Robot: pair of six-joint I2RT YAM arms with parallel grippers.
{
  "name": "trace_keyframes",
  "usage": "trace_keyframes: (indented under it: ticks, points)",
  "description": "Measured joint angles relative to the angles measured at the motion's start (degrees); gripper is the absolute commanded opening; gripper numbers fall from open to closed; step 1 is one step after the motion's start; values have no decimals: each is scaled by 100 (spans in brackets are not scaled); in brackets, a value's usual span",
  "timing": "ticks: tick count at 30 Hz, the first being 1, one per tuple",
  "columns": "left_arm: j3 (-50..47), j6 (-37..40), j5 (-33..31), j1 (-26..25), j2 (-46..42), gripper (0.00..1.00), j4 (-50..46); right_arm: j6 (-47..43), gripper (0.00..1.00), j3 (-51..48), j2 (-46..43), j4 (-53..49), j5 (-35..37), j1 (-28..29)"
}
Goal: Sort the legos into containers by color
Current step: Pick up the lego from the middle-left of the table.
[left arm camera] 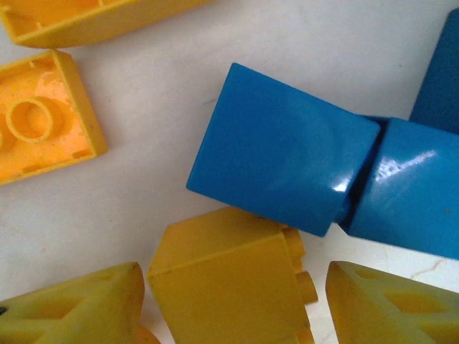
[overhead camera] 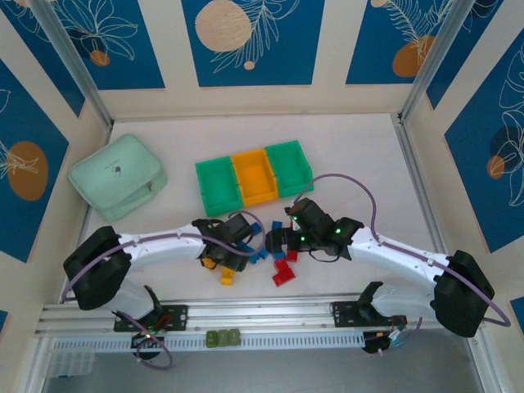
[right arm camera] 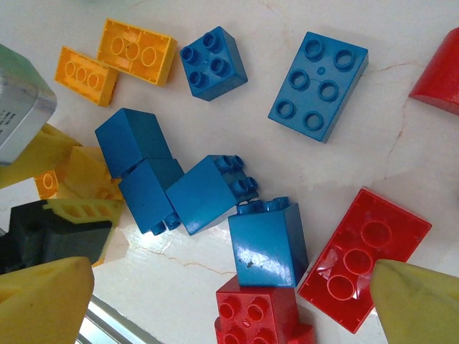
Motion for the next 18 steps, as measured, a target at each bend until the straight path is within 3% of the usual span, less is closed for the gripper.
trace_keyframes:
  ticks: [18]
  points:
    - [81,0,-269,0,79,45,168,-4,99,0,39,-2,-2,0]
